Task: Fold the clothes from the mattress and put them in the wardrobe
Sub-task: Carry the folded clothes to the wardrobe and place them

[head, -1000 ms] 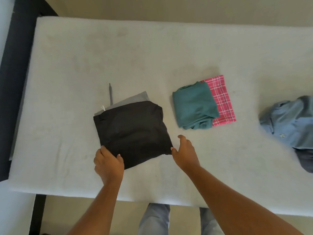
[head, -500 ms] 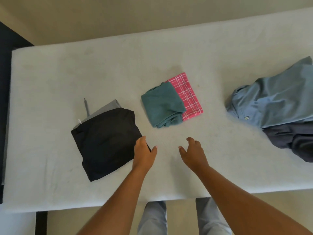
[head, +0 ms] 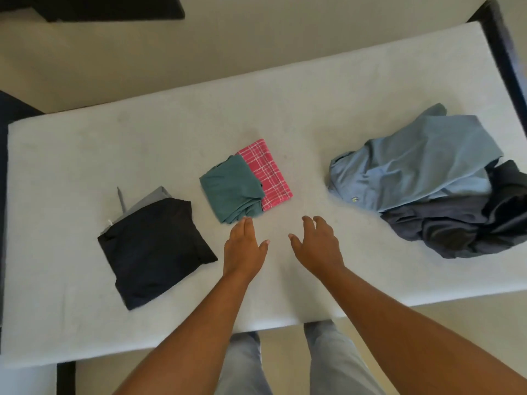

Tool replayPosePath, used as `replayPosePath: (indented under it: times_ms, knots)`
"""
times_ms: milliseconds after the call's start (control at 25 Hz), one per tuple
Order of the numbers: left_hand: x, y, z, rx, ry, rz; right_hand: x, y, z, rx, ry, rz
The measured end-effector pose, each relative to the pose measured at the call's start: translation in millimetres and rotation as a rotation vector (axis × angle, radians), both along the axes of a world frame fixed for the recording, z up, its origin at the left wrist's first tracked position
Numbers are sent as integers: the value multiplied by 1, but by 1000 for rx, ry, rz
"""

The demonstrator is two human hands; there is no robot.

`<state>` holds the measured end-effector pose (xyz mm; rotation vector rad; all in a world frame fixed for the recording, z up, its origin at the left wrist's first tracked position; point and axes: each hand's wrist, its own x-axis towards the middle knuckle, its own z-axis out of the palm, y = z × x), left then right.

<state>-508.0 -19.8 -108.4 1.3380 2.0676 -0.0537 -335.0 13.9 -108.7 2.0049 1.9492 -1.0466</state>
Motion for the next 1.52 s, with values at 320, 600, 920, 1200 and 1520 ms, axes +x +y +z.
replayPosePath:
  times_ms: [320, 600, 920, 1200, 1520]
  knots:
    - [27, -11, 51, -13, -55, 210, 18, 19, 53, 42, 0, 231]
    - [-49, 34, -66, 58, -308, 684, -41, 88, -36, -119, 161, 173]
    - [-126, 101, -168, 31, -559, 1120, -130, 150, -149, -177, 326, 19]
    - [-123, 113, -123, 162, -1080, 1220, -136, 151, -133, -411, 702, -390]
    - [-84, 145, -116, -66, -1482, 1185, -98, 173, -105, -339, 897, -748]
